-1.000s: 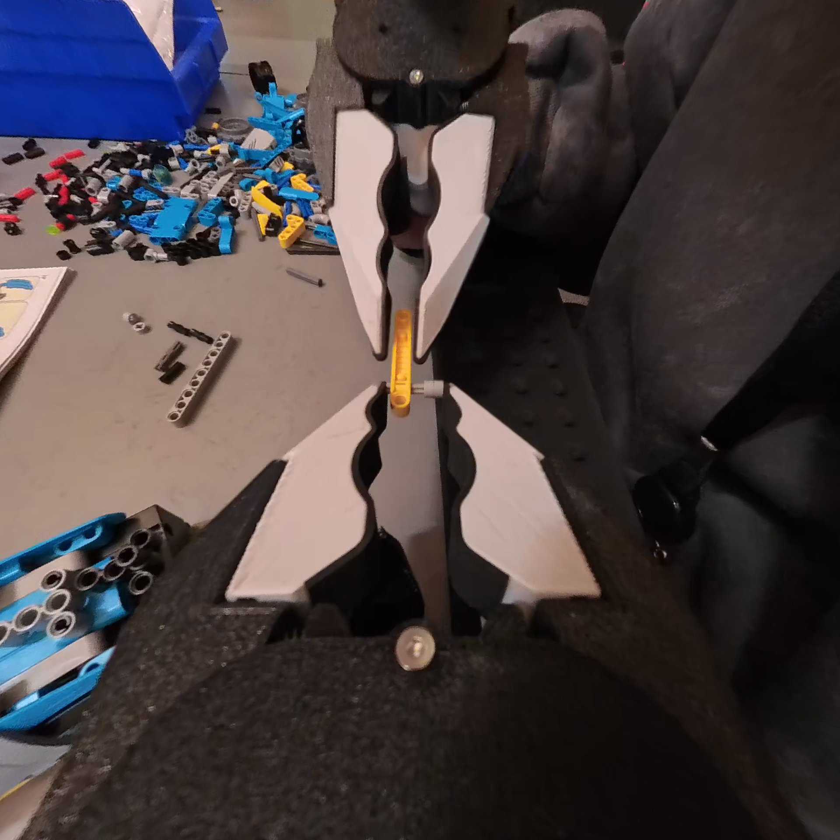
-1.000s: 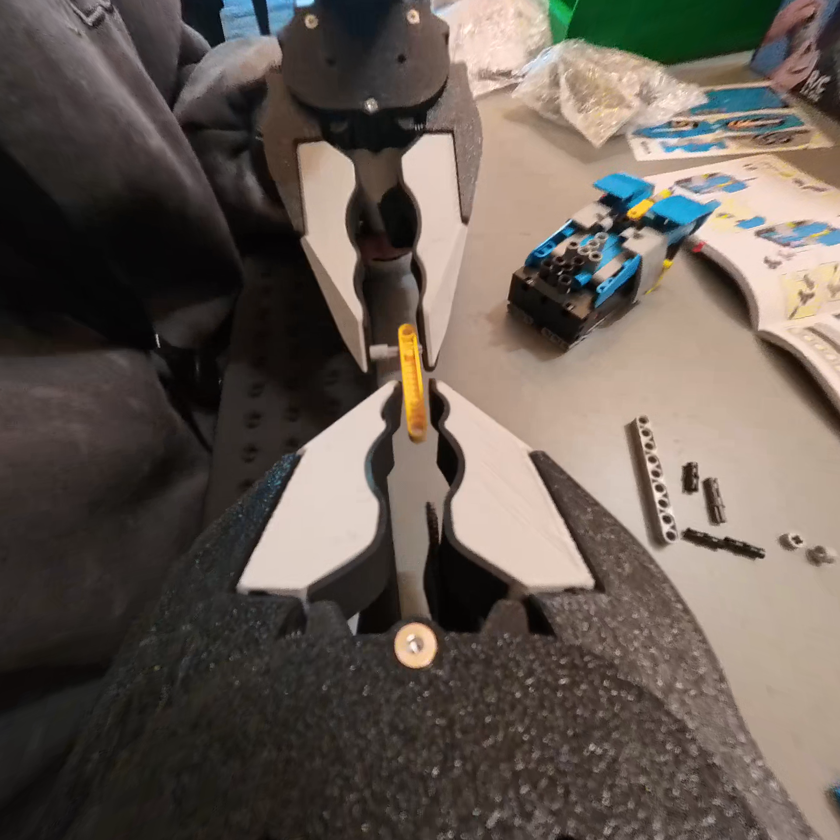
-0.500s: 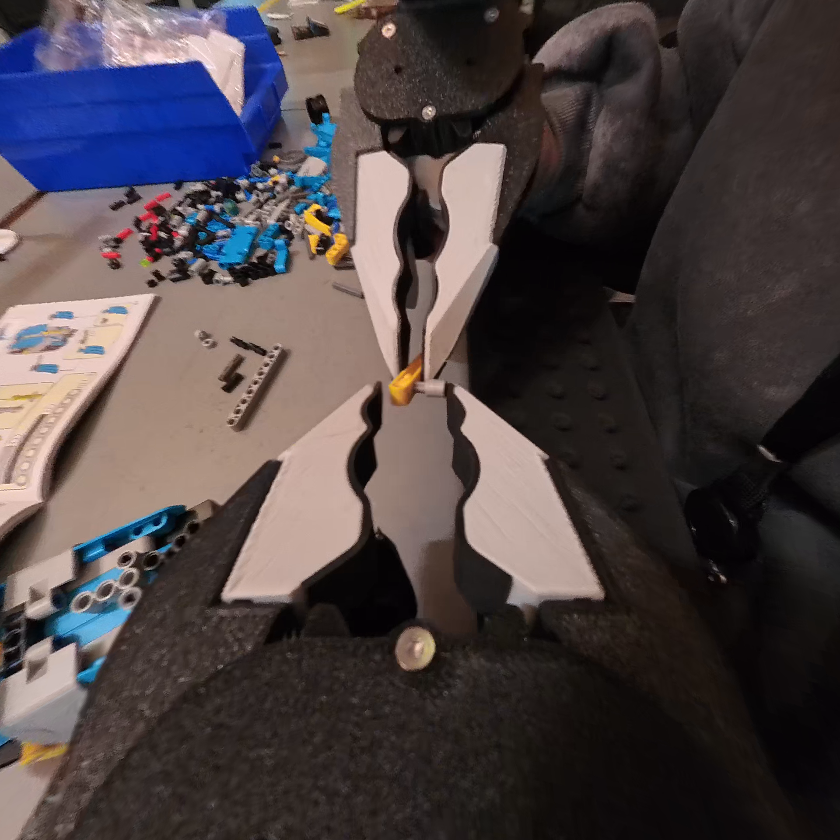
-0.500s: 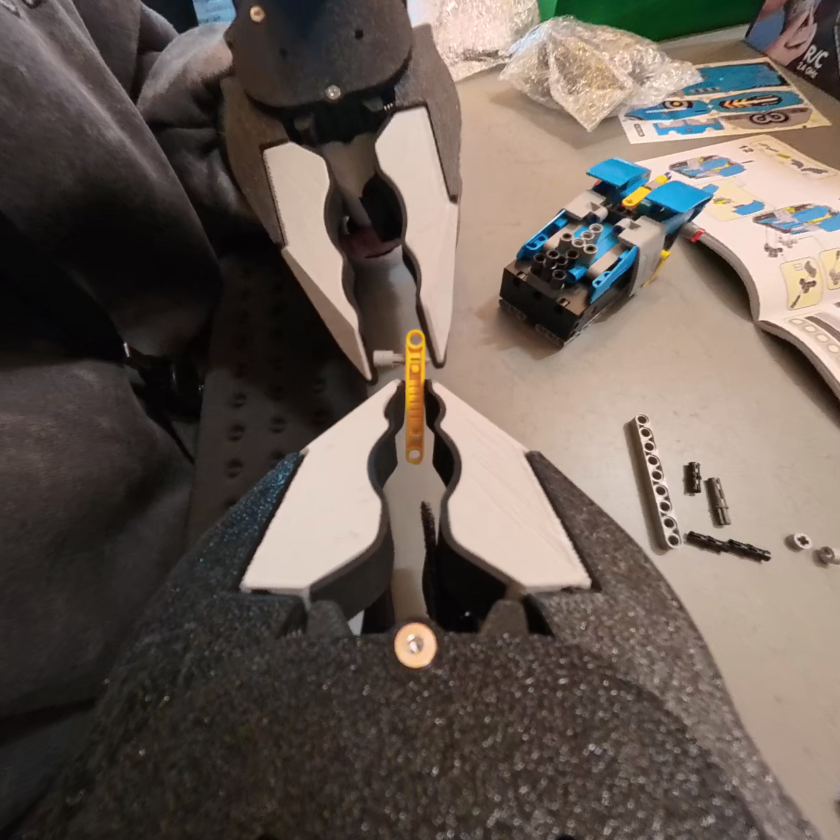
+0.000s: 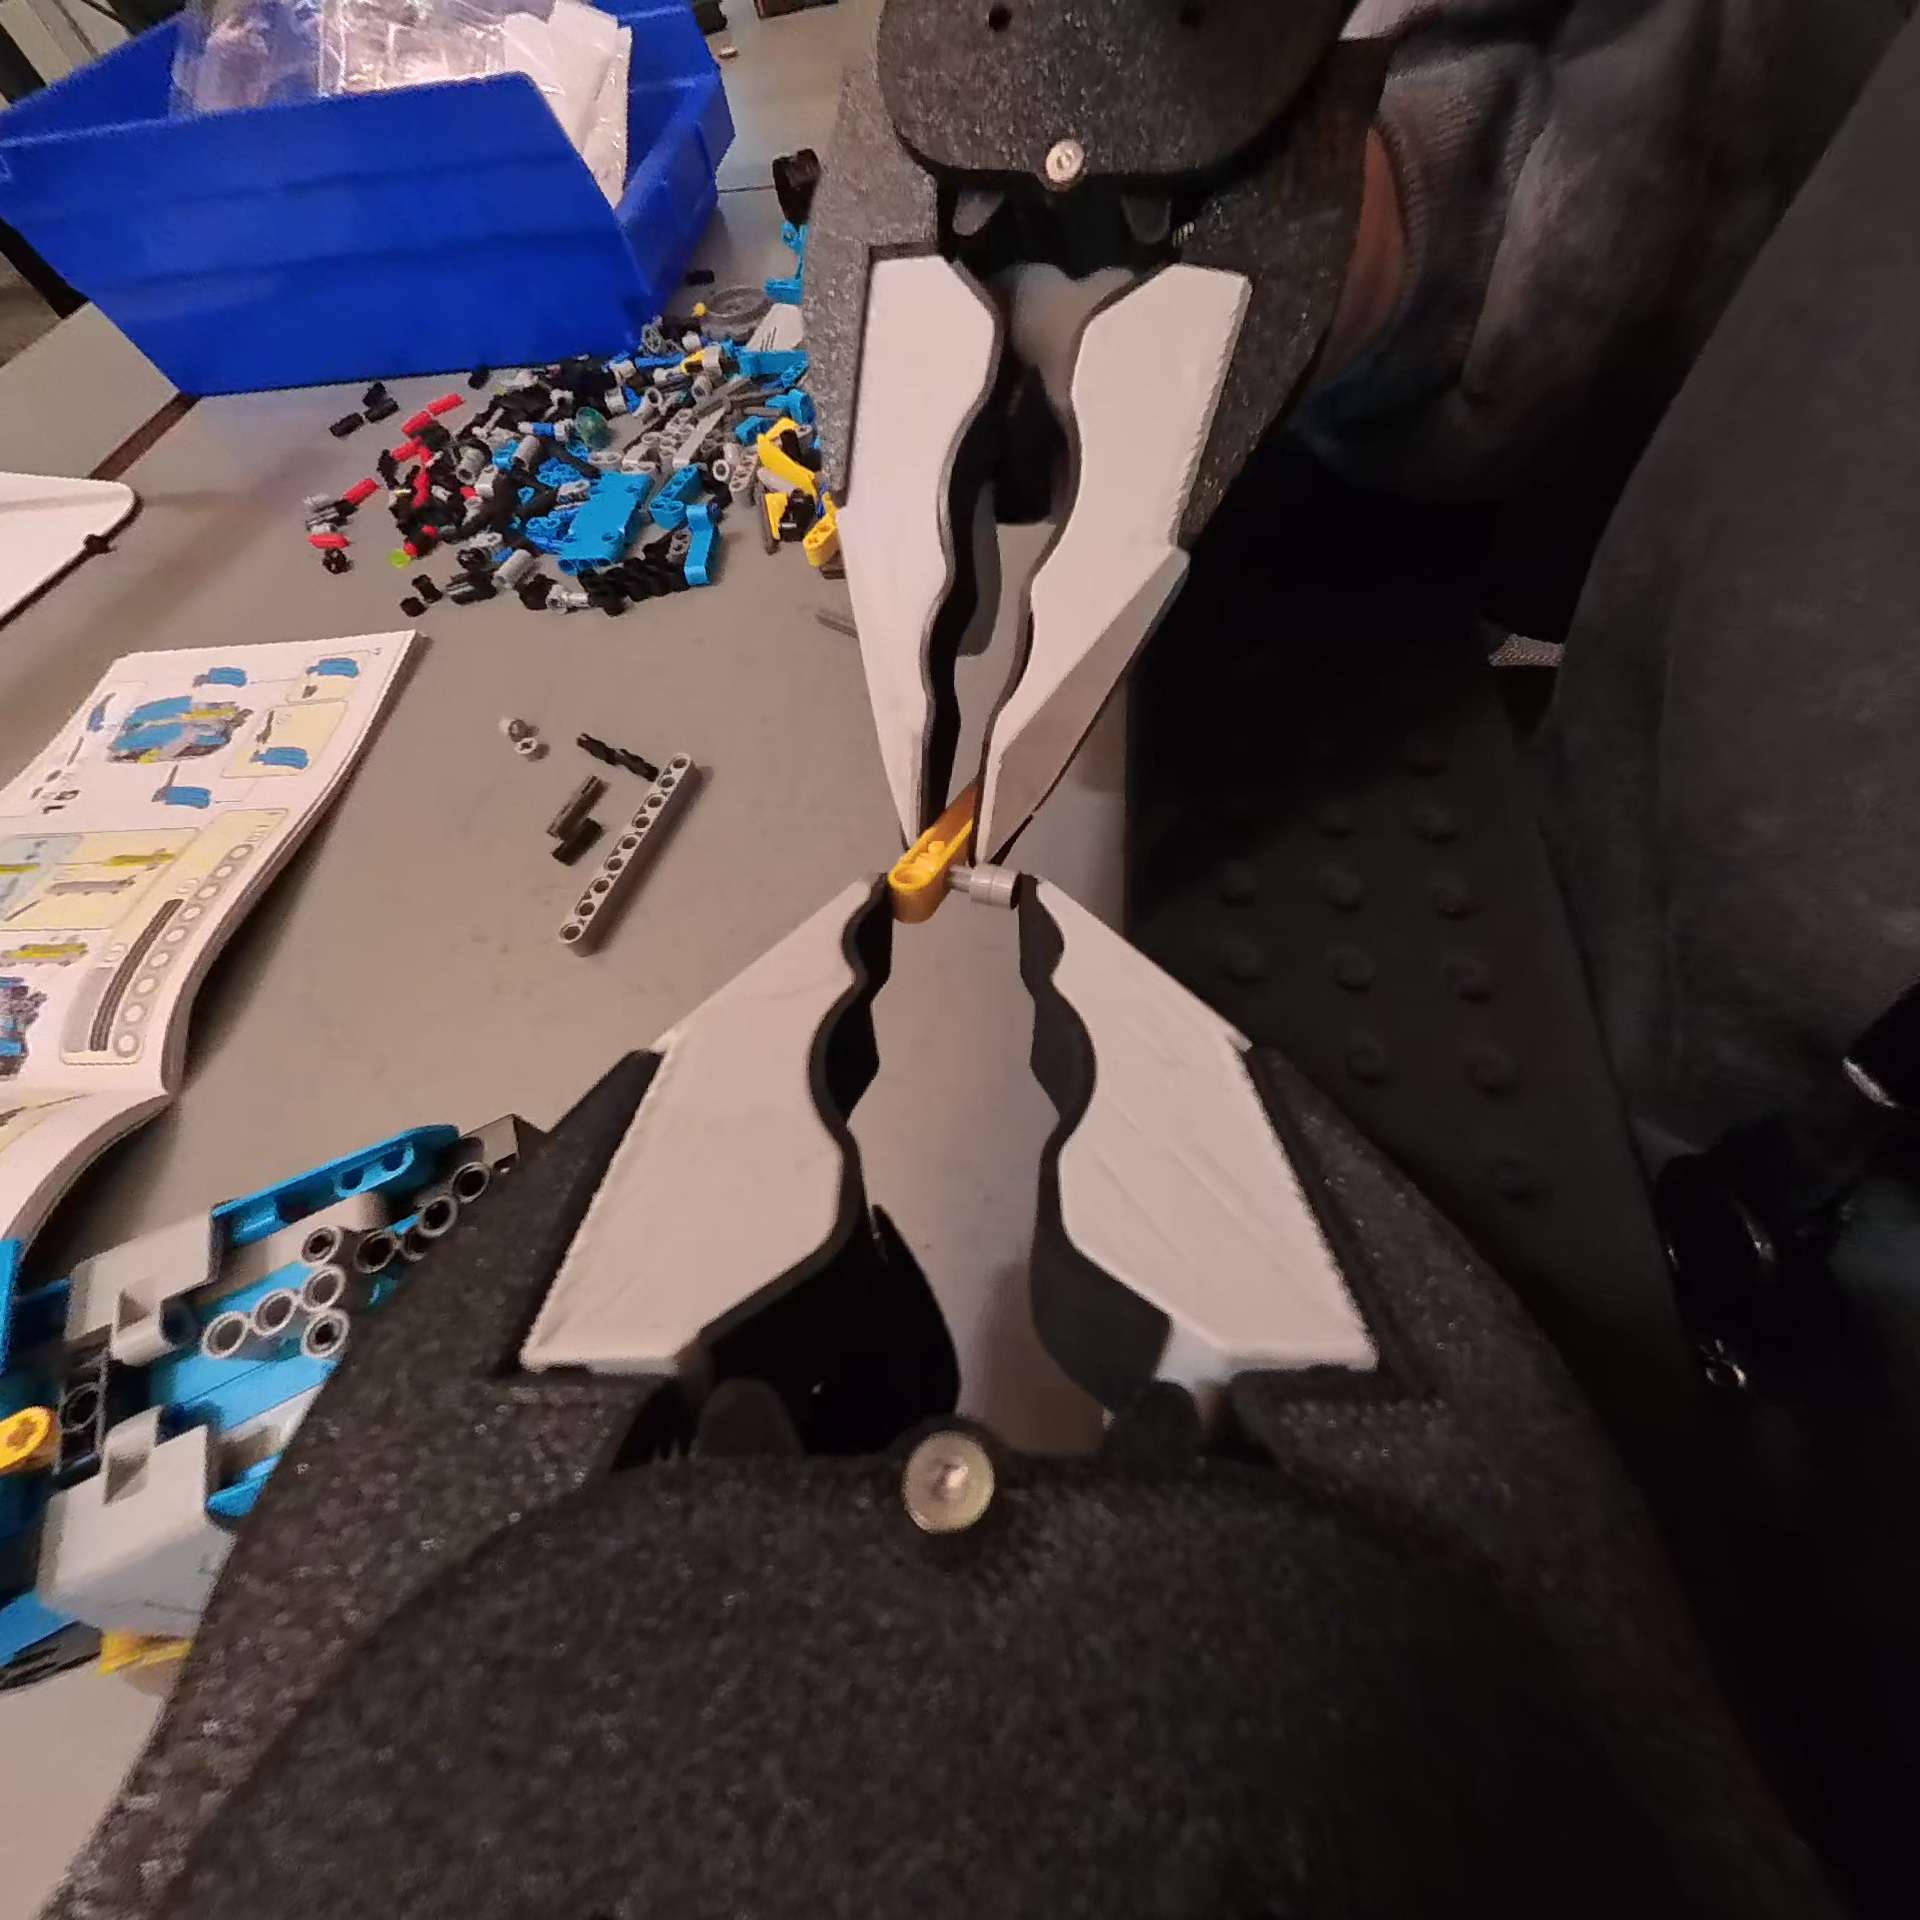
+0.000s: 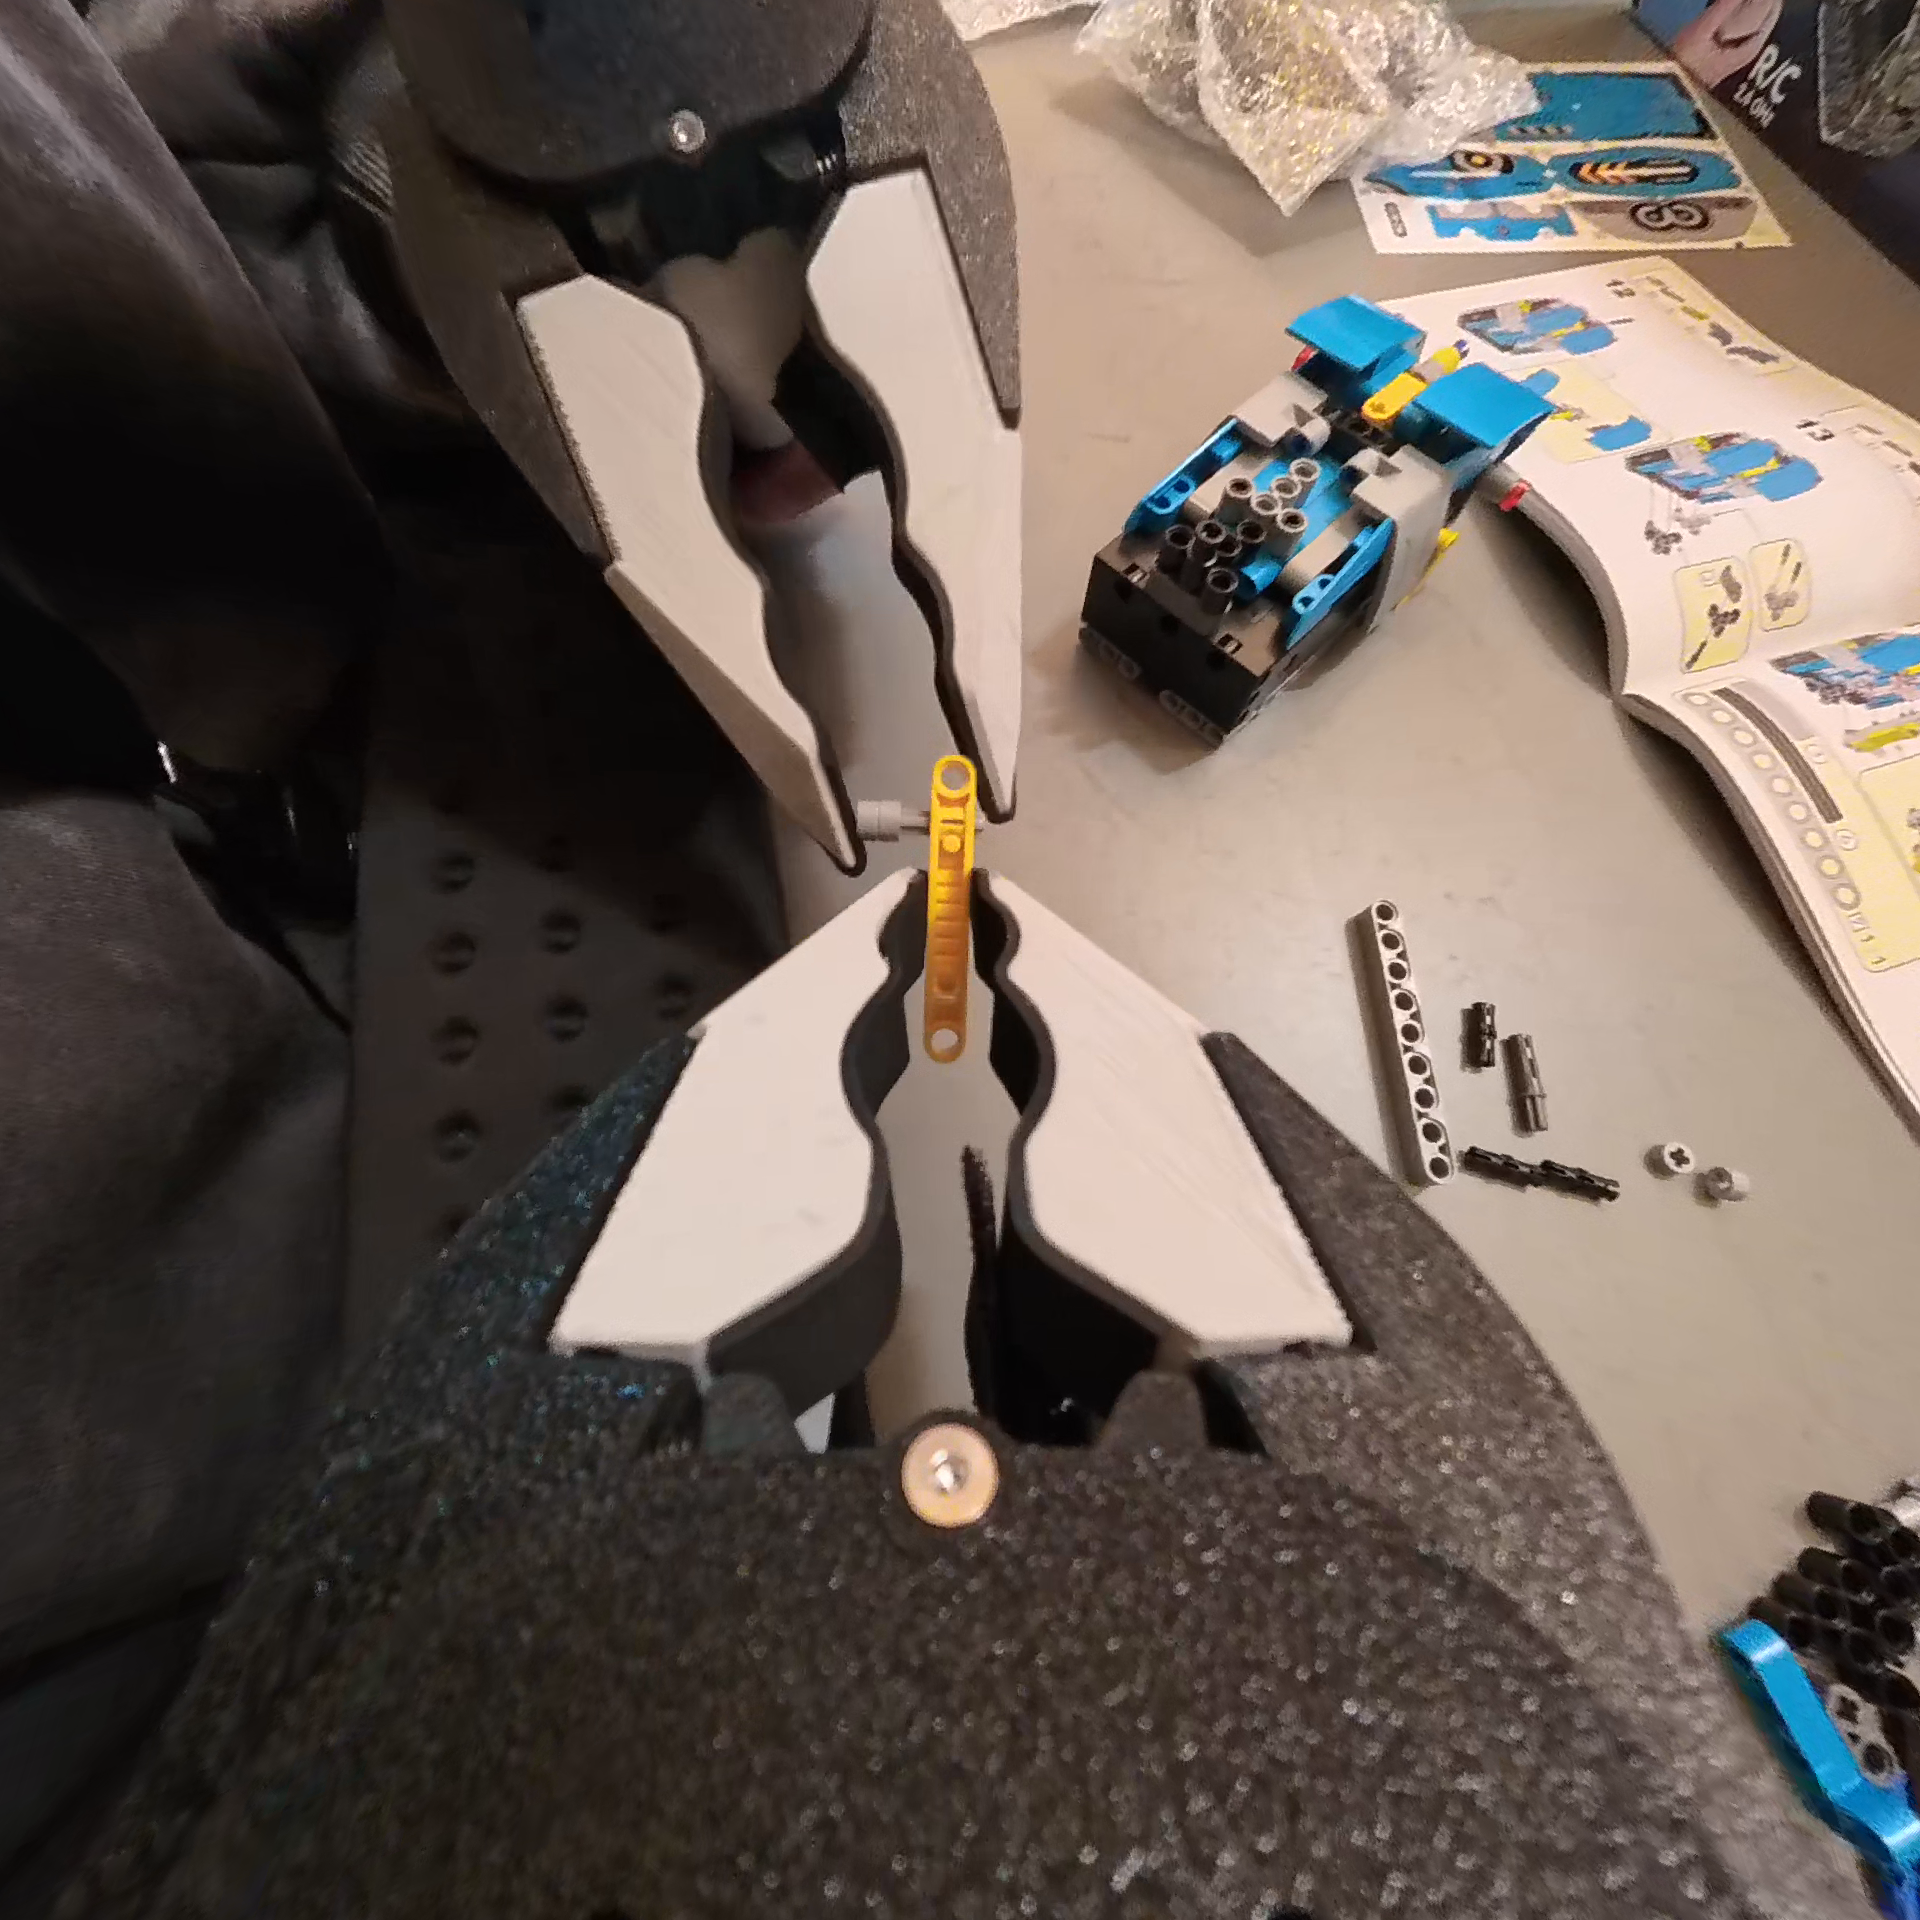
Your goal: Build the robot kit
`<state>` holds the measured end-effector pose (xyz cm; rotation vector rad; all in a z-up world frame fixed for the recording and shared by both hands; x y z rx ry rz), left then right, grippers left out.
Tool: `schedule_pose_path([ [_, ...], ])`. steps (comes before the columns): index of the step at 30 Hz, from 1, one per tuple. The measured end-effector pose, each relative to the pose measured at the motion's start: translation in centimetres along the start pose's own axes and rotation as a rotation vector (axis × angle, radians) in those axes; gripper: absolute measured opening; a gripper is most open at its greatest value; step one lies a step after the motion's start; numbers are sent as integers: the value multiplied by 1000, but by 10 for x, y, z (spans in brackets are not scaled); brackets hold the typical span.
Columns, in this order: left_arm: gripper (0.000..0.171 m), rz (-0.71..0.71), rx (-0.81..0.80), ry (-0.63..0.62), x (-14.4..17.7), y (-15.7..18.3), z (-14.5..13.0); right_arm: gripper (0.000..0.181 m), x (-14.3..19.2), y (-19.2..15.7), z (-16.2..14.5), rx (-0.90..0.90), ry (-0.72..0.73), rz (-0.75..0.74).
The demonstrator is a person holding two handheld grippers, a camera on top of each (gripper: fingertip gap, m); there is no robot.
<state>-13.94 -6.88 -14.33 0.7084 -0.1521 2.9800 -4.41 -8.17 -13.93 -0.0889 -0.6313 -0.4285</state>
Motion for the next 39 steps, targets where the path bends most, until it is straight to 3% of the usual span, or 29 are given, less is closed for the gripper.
schedule_pose_path([
  [12,18,-72,17,-22,-2,5,-3,7,0,-12,-3,83,-16,46],
  [18,19,-30,-5,-24,-1,3,-3,8,-2,-7,-4,5,0,58],
  [21,19,6,52,40,4,-6,3,9,3,2,3,-32,97,14],
  [24,19,26,131,148,17,-18,11,31,14,13,4,-43,157,-53],
  [30,19,-68,390,376,38,-35,19,31,20,16,19,-118,362,-69],
  [34,19,-178,487,415,37,-34,20,27,20,11,29,-39,478,-152],
  [39,19,-244,513,441,34,-31,25,31,12,10,27,-29,473,-100],
])
Point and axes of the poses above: each gripper's, where its closed fingertips meet, x back along the fingers, z out of its top, y = z × x across the jaws, the point moved 6 cm from there along x, back along the fingers, and after that the axes turned 3 degrees about -z, right-handed, at the moved point
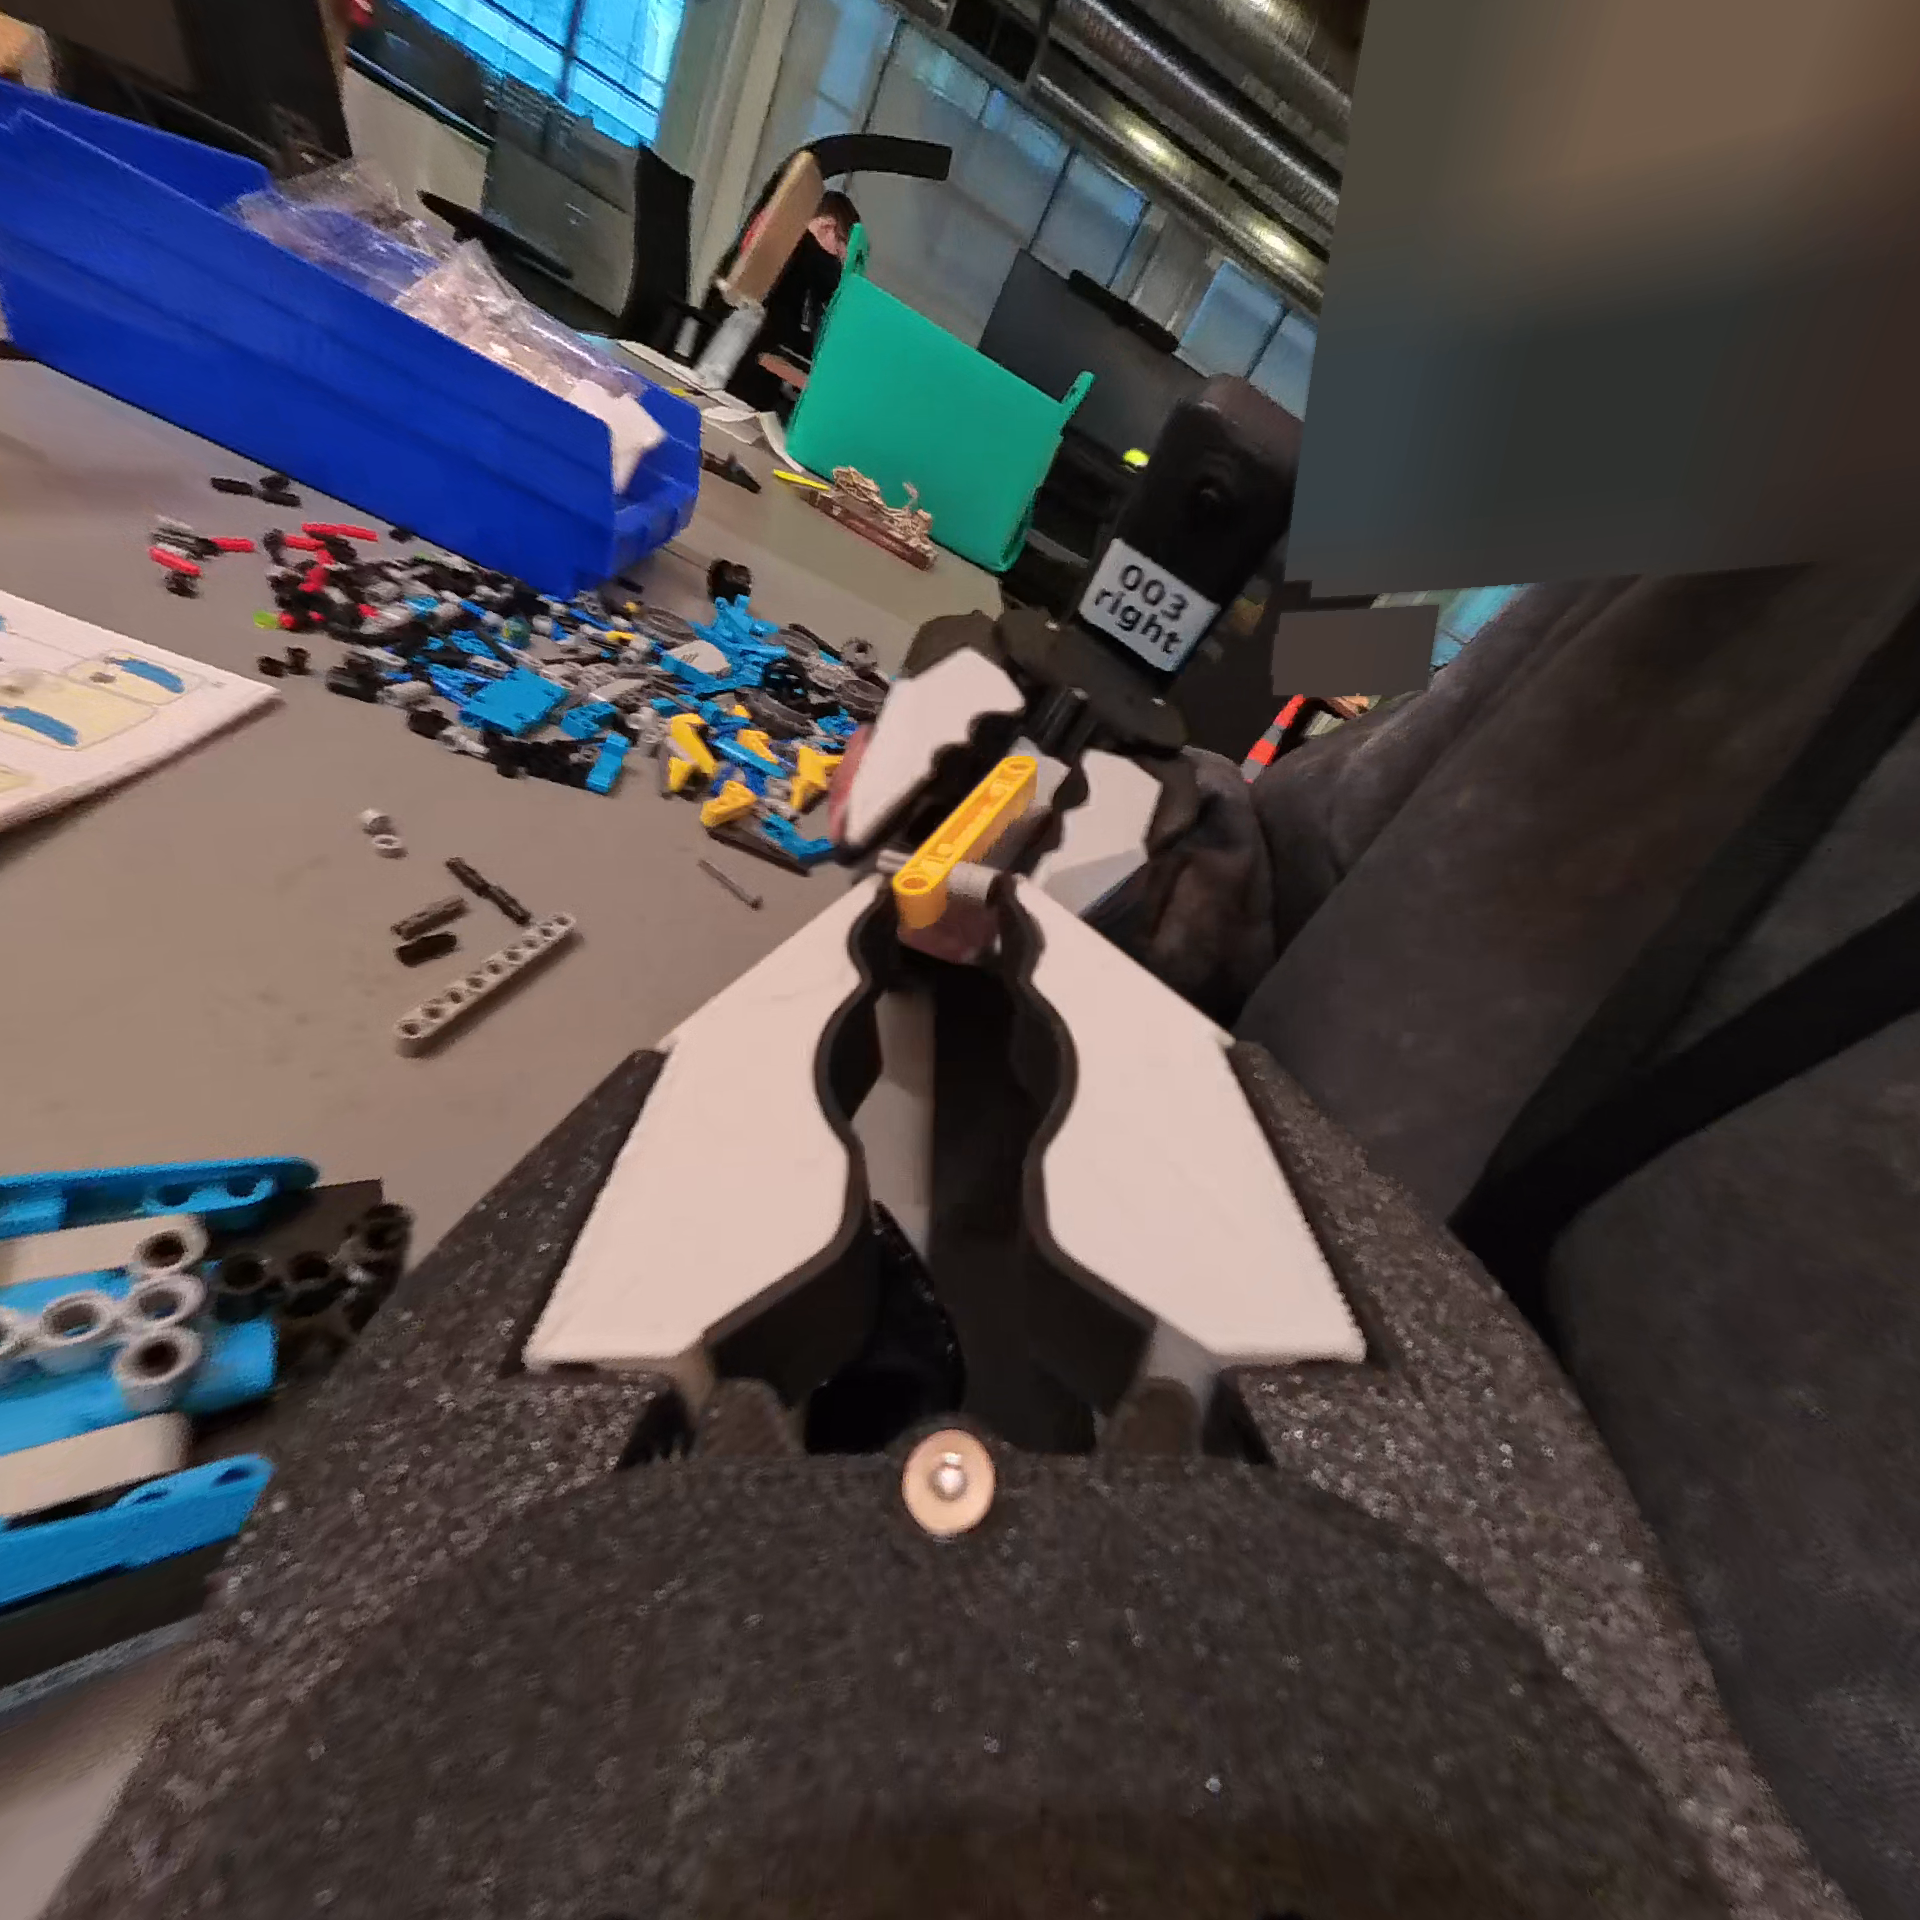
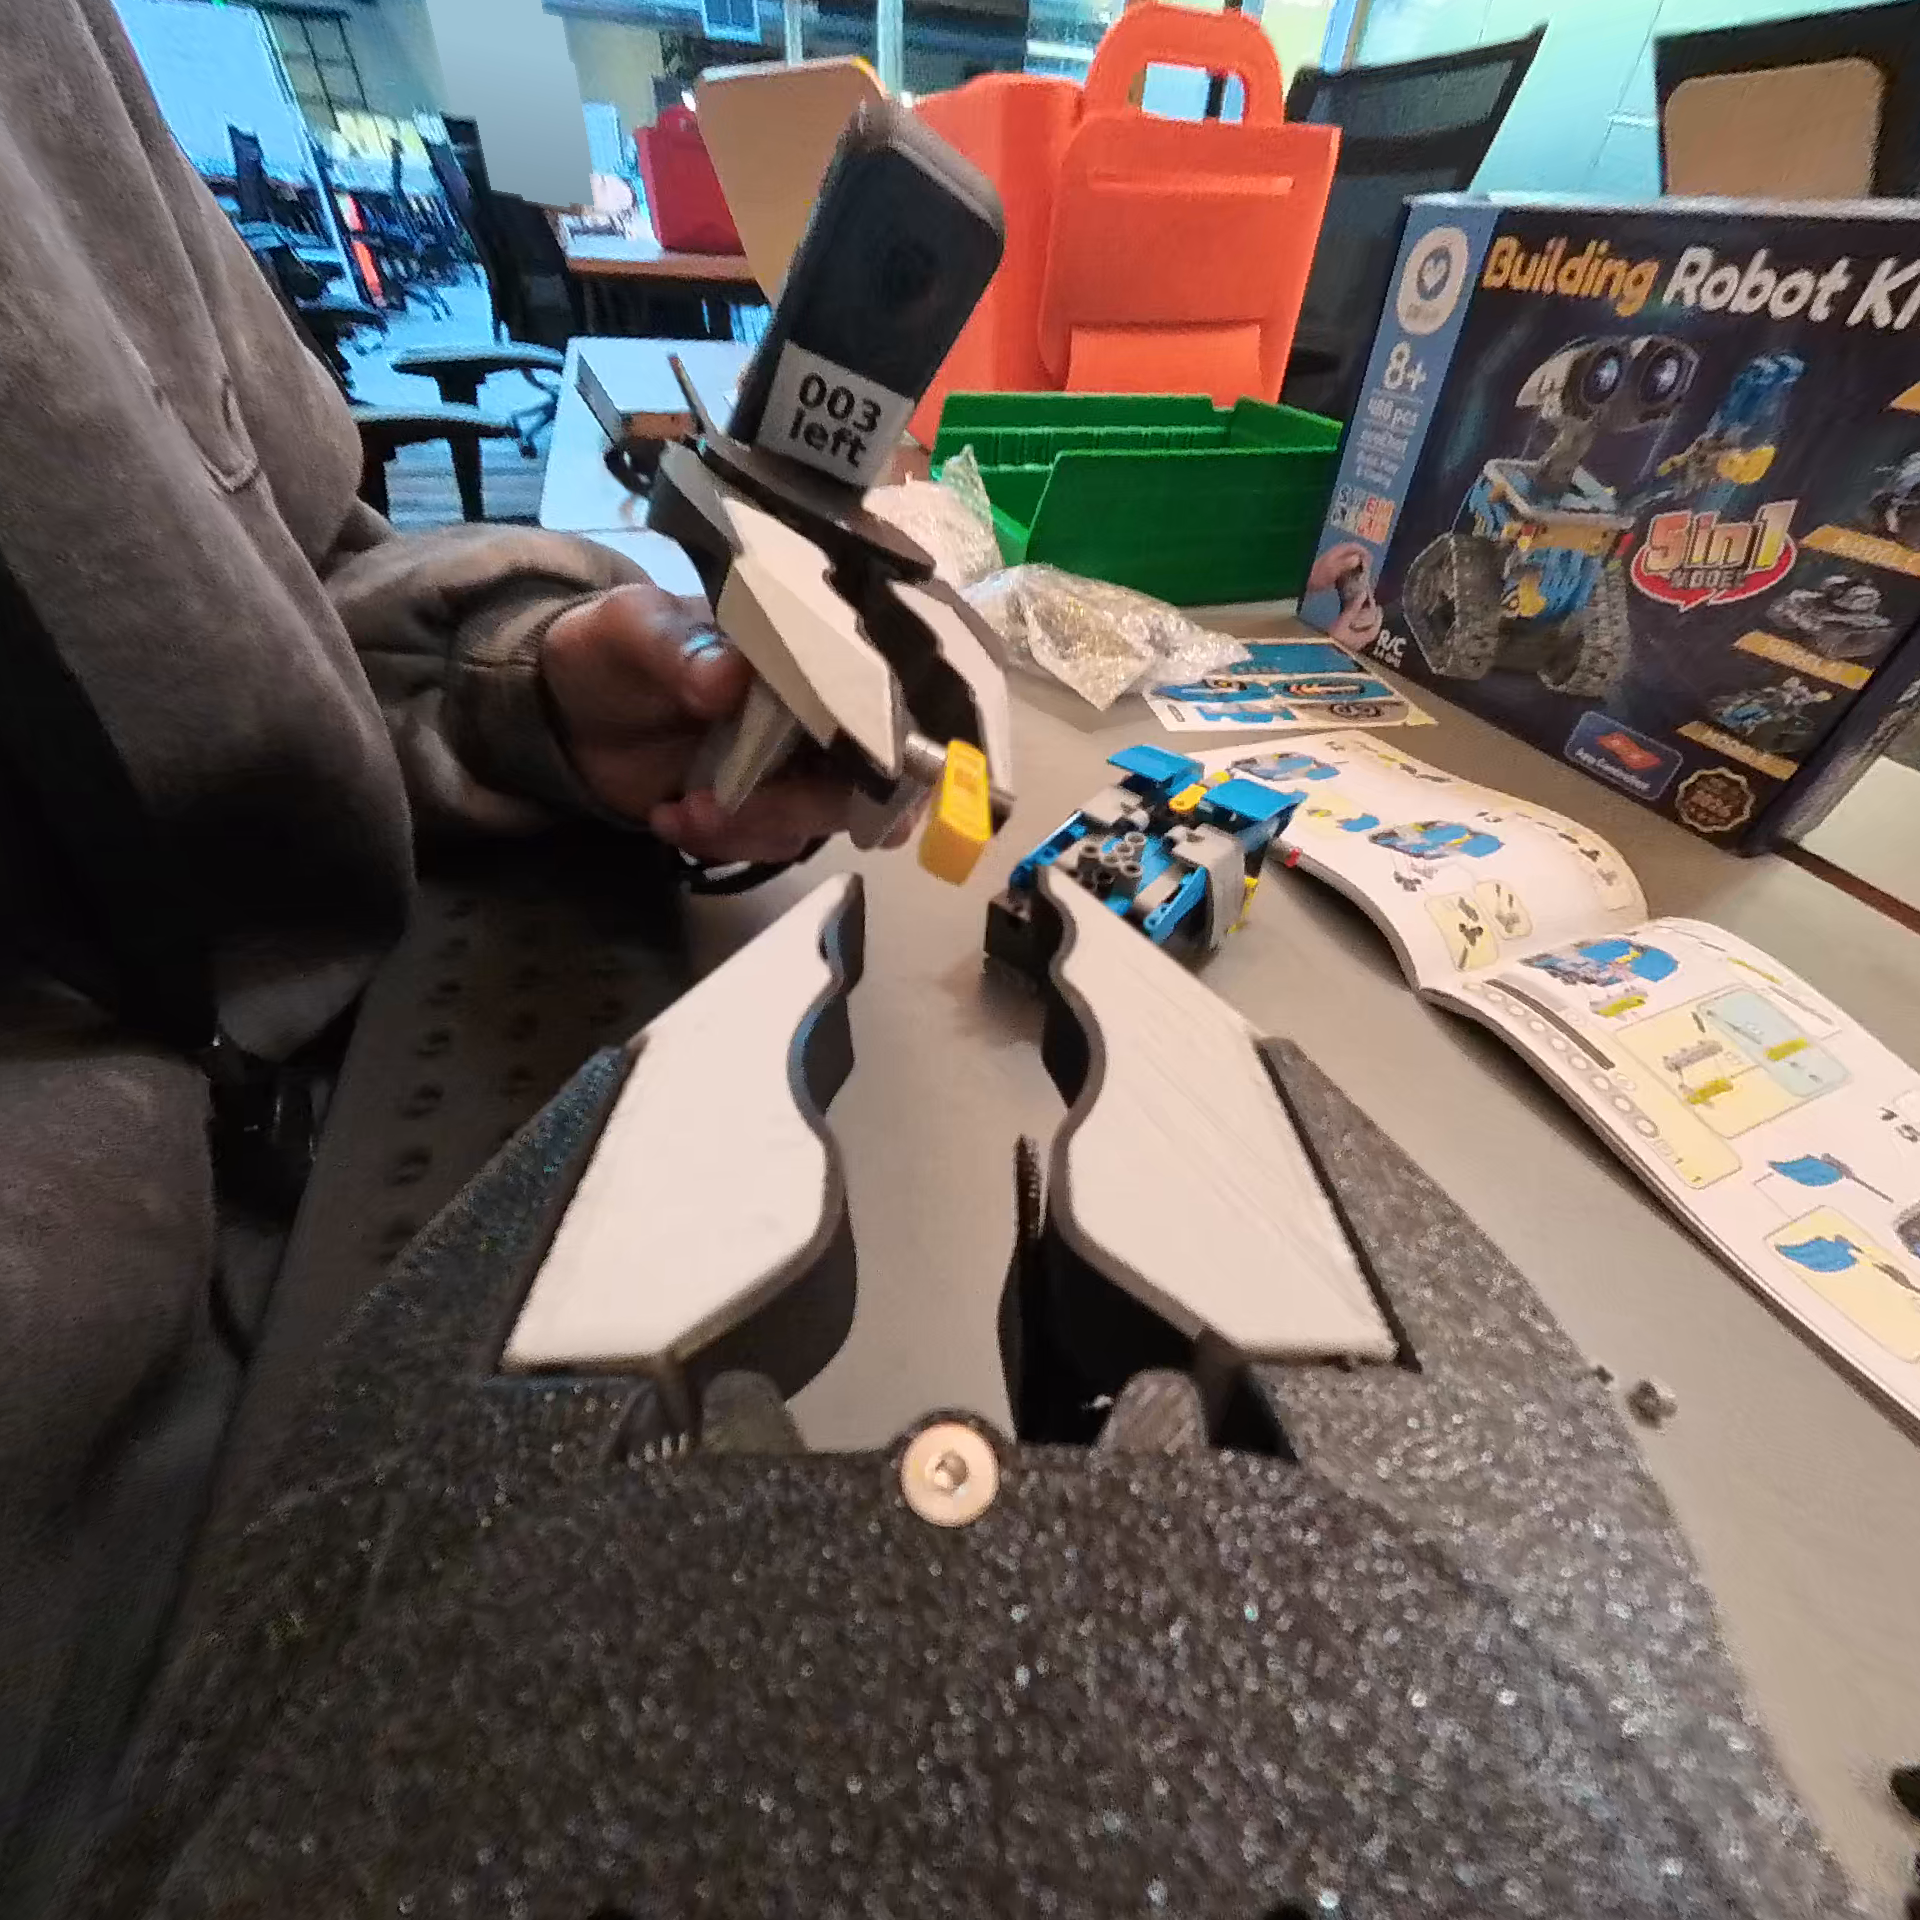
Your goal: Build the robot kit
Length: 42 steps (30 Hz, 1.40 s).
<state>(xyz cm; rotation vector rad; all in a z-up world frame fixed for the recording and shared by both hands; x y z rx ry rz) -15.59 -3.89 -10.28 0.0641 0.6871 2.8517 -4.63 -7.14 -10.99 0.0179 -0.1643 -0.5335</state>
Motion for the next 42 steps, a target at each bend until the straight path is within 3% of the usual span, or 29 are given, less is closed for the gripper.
schedule_pose_path([
  [6,18,-255,183,-7,-7,12,-5,35,7,-2,8,11,97,58],
  [13,18,-301,286,21,-5,4,-4,32,8,-10,11,113,125,51],
  [16,18,-317,344,24,-5,-1,-6,20,11,-12,14,155,156,33],
  [24,18,-364,387,-31,-12,1,-12,11,8,-17,11,258,149,-7],
  [29,18,-347,401,-25,-12,-2,-12,9,8,-13,10,190,125,37],
  [37,27,-176,163,-15,3,4,5,8,12,9,17,-54,109,83],
  [42,31,6,-248,-286,16,-8,12,8,-1,41,28,-253,-159,155],
])
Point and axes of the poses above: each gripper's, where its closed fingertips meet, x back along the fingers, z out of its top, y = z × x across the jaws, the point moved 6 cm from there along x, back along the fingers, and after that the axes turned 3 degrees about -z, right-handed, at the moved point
